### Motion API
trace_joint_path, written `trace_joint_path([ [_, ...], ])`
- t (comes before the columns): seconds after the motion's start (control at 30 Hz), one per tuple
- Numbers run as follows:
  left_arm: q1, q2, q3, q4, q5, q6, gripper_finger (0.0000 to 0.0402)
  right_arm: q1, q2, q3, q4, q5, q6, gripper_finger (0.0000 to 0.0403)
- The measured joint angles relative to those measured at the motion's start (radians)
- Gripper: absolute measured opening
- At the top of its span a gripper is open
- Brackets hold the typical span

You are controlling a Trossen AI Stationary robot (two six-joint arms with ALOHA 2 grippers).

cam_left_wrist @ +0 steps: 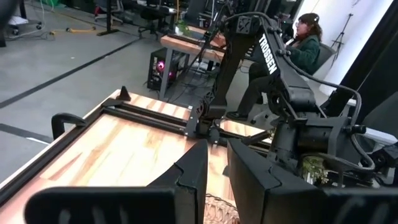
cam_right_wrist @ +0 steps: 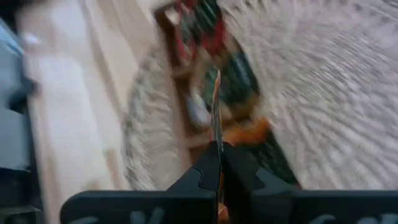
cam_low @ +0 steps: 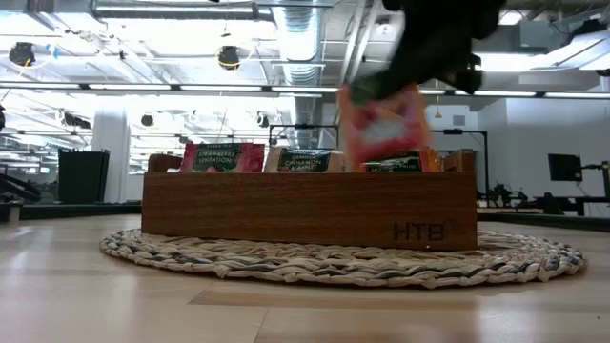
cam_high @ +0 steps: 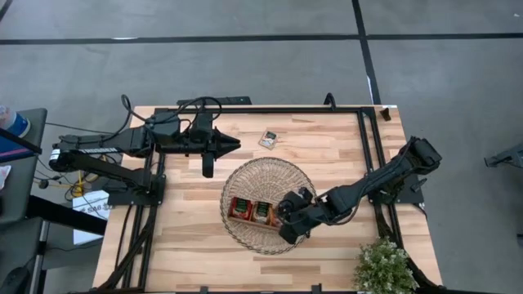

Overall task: Pick & Place Tea
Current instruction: Put the orange tea bag into the right section of the wooden organizer

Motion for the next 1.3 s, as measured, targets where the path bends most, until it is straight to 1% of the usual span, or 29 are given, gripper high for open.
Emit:
trace_joint_path([
  [0.07, 0.0, -0.002, 0.0, -0.001, -0.008, 0.0, 0.0053, 0.009, -0.009, -0.004, -0.053, 0.01, 0.004, 0.0],
  [0.2, 0.0, -0.003, 0.0, 0.0, -0.015, 0.001, 0.0053, 0.016, -0.012, -0.003, -0.091, 0.016, 0.025, 0.0],
  [0.33, 0.0, -0.003, 0.0, 0.001, -0.016, 0.003, 0.0053, 0.024, -0.005, -0.003, -0.057, 0.015, 0.018, 0.0],
  [0.6, 0.0, -0.003, 0.0, 0.001, -0.016, 0.008, 0.0053, 0.015, -0.005, -0.02, -0.053, 0.009, -0.008, 0.0],
  [0.8, 0.0, -0.003, 0.0, 0.001, -0.016, 0.008, 0.0053, -0.004, -0.004, -0.085, 0.068, -0.054, -0.008, 0.0],
  [0.93, 0.0, -0.003, 0.0, 0.001, -0.016, 0.008, 0.0053, -0.017, -0.004, -0.085, 0.066, -0.059, -0.021, 0.0],
  [1.17, 0.0, -0.003, 0.0, 0.001, -0.016, 0.007, 0.0053, -0.05, -0.004, -0.085, 0.057, -0.105, -0.064, 0.0],
  [1.3, 0.0, -0.003, 0.0, 0.001, -0.016, 0.007, 0.0053, -0.066, -0.004, -0.084, 0.053, -0.118, -0.086, 0.0013],
])
